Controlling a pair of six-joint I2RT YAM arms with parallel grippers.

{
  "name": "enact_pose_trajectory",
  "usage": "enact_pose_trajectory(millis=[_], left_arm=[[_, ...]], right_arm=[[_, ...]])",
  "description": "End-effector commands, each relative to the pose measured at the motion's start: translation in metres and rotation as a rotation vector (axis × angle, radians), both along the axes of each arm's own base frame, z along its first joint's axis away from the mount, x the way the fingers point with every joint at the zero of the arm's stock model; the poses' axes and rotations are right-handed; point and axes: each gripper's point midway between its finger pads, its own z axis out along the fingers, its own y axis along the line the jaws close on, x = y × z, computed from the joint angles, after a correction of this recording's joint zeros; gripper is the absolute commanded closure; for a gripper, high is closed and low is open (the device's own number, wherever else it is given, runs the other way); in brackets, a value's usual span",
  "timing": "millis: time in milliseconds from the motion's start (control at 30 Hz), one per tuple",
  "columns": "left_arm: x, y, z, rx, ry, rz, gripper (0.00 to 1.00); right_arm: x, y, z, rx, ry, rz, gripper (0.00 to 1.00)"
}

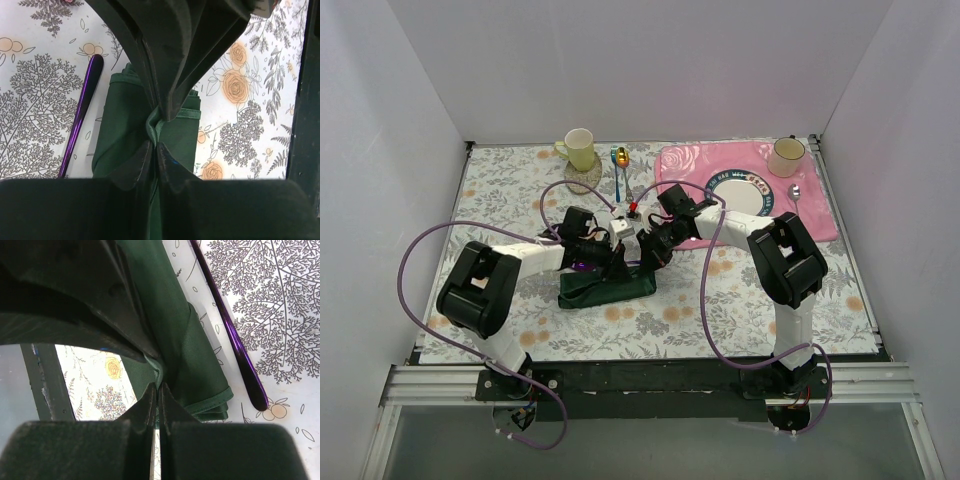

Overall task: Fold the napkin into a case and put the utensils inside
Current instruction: Stuff the top corner of the smaller-rectangle-folded napkin at the center of the board.

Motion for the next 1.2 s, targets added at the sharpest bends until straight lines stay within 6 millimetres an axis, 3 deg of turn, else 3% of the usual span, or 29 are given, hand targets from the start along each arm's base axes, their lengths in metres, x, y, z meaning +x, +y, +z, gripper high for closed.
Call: enact_pose_trajectory(millis=[0,167,233,267,333,600,733,767,867,1167], left_arm=[[0.000,-0.008,0.012,-0.035,0.053,-0.003,0.97],[-0.005,-0.006,0.010,-0.011,0.123,0.031,1.00],[-0.007,-0.005,0.012,-0.010,0.149,0.052,1.00],[-0.009,-0.004,0.011,-0.006,0.166,0.055,1.00],[-0.012,-0.003,0.011,-0.001,0.202,0.076,1.00],[-0.021,0.004,0.014,-0.006,0.182,0.109,1.00],[-0.025,0.005,0.012,-0.006,0.152,0.096,1.00],[-0.026,0.005,0.012,-0.011,0.125,0.088,1.00],[-0.029,0.006,0.016,-0.023,0.059,0.081,1.00],[-0.037,0.008,0.027,-0.052,-0.095,0.084,1.00]], right_arm=[[0.002,0.005,0.021,0.058,-0.045,0.010,0.99],[0.003,0.003,0.017,0.036,-0.044,-0.003,0.98],[0.003,0.002,0.017,0.027,-0.048,-0.009,0.93],[0.006,0.001,0.017,0.018,-0.057,-0.020,0.83],[0.009,0.001,0.019,0.014,-0.072,-0.036,0.76],[0.023,0.007,0.032,0.022,-0.098,-0.099,0.74],[0.027,0.011,0.036,0.002,-0.129,-0.109,0.80],[0.026,0.013,0.037,-0.004,-0.132,-0.106,0.88],[0.018,0.015,0.032,-0.033,-0.112,-0.089,0.99],[-0.010,0.020,0.013,-0.079,-0.025,-0.054,0.99]])
